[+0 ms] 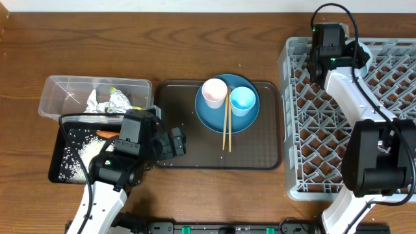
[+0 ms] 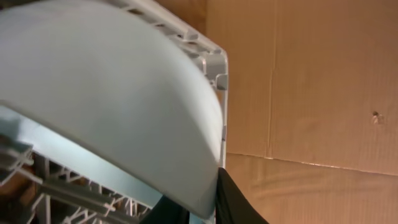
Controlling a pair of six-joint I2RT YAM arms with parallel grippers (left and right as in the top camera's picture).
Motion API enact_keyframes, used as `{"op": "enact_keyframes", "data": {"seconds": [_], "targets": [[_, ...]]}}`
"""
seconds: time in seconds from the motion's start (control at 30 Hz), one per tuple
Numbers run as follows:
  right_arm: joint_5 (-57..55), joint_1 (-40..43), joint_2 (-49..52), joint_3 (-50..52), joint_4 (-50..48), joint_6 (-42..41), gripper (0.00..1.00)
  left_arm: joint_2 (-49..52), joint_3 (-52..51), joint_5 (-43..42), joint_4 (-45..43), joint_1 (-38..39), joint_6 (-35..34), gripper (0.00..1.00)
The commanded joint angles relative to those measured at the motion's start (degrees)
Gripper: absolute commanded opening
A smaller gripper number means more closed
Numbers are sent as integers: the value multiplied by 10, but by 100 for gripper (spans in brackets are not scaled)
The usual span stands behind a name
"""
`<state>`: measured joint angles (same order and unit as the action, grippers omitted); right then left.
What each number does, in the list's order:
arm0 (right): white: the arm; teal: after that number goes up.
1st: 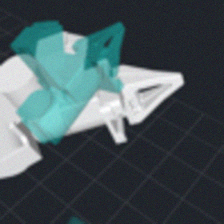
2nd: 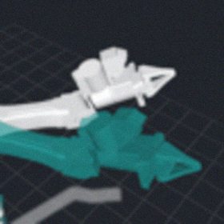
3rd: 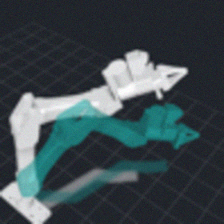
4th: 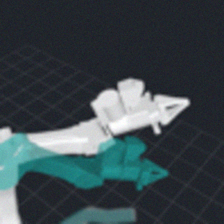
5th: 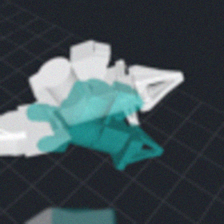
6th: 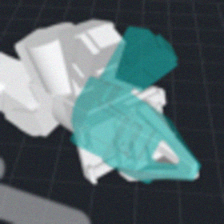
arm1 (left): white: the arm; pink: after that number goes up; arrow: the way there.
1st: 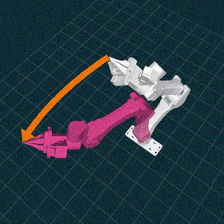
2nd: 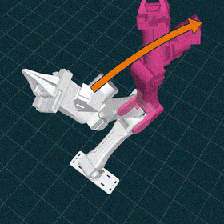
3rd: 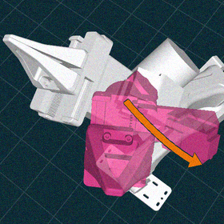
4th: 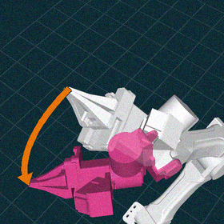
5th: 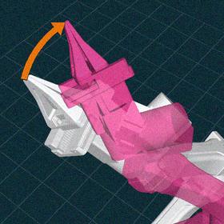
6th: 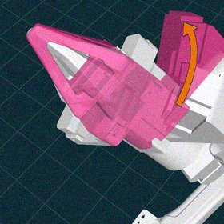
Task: Sort waste into correct bins and load items into the dishwasher rack
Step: 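Carry the light-blue bowl with right gripper to the rack's back edge, then lower the bowl into the rack slots and open right gripper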
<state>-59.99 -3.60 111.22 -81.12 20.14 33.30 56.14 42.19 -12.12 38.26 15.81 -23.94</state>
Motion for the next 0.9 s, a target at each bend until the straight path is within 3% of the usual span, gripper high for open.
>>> {"op": "enact_keyframes", "data": {"seconds": [0.0, 0.2, 0.5, 0.87], "targets": [[24, -11, 16, 6, 15, -11, 15, -3, 0, -5, -2, -1, 3, 100], [24, -33, 16, 6, 50, -12, 21, -3, 0, -5, -2, -1, 4, 100], [24, -78, 16, 6, 128, -76, 29, -3, 0, -5, -2, -1, 4, 100], [33, -135, 7, 6, 170, -143, 47, -3, 0, -5, -2, -1, 3, 100]]}}
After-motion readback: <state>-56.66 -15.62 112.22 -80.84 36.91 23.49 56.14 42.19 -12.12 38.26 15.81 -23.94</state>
